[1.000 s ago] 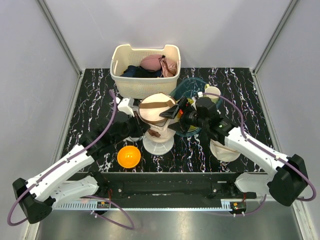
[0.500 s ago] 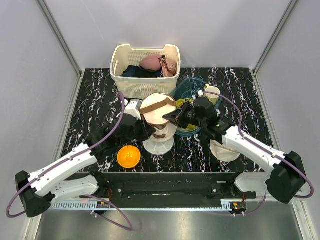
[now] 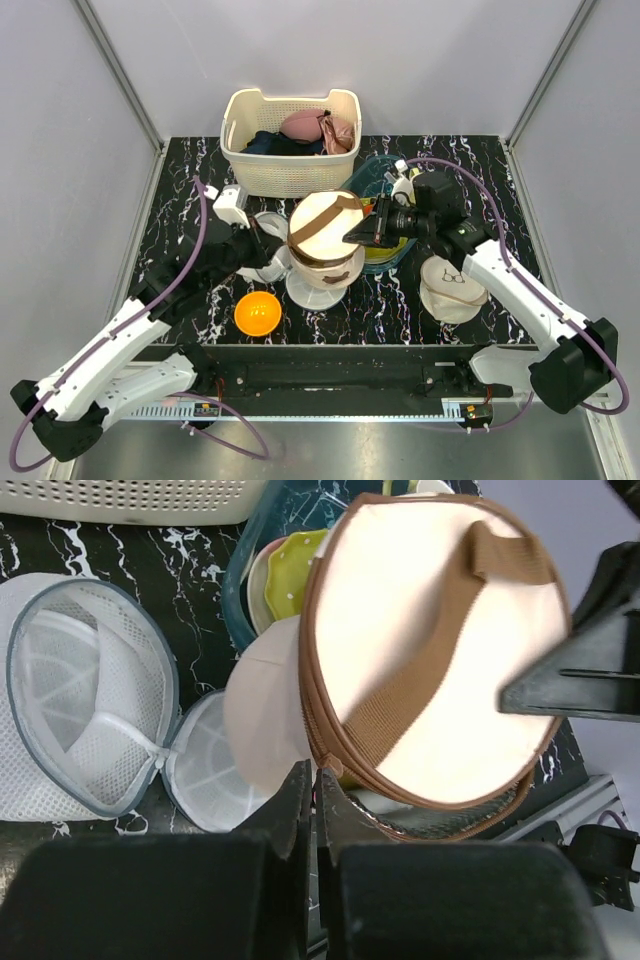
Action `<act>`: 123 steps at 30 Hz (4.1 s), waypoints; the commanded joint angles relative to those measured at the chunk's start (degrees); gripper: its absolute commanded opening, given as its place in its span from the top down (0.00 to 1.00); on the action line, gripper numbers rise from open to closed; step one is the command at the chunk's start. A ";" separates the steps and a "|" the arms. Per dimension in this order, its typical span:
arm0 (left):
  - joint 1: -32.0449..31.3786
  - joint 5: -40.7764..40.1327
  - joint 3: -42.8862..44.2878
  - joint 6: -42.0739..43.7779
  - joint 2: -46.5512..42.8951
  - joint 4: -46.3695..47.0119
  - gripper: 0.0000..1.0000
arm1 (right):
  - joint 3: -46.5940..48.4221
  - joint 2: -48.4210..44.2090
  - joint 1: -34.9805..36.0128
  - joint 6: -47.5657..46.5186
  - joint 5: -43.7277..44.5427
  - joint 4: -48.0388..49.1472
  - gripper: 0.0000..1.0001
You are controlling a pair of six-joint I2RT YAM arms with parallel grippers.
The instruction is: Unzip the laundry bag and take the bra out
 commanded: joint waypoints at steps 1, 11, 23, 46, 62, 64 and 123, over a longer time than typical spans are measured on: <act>3.76 2.03 -0.99 2.71 0.52 3.12 1.00 | 4.61 -0.87 -0.63 -13.14 -9.63 -6.82 1.00; 3.76 3.80 -0.12 0.60 0.88 3.48 1.00 | 7.96 -4.63 -0.71 -6.39 7.82 -14.20 0.00; -4.15 0.11 -0.91 -6.78 3.94 5.58 1.00 | -12.34 -18.98 2.71 24.11 16.11 -0.40 0.00; -5.29 -4.71 1.55 -2.31 -4.48 -4.78 1.00 | 18.84 11.94 10.80 -15.14 2.81 -13.48 1.00; -4.41 -7.36 10.26 10.18 4.21 0.84 1.00 | 22.03 15.92 13.44 -34.96 -6.30 -24.75 1.00; -4.41 -6.74 9.21 10.09 4.04 1.02 1.00 | 21.32 15.22 13.44 -33.98 -6.91 -23.00 1.00; 12.55 11.98 -7.41 -18.47 -6.69 8.93 1.00 | -6.45 10.29 12.38 26.57 10.58 33.77 0.55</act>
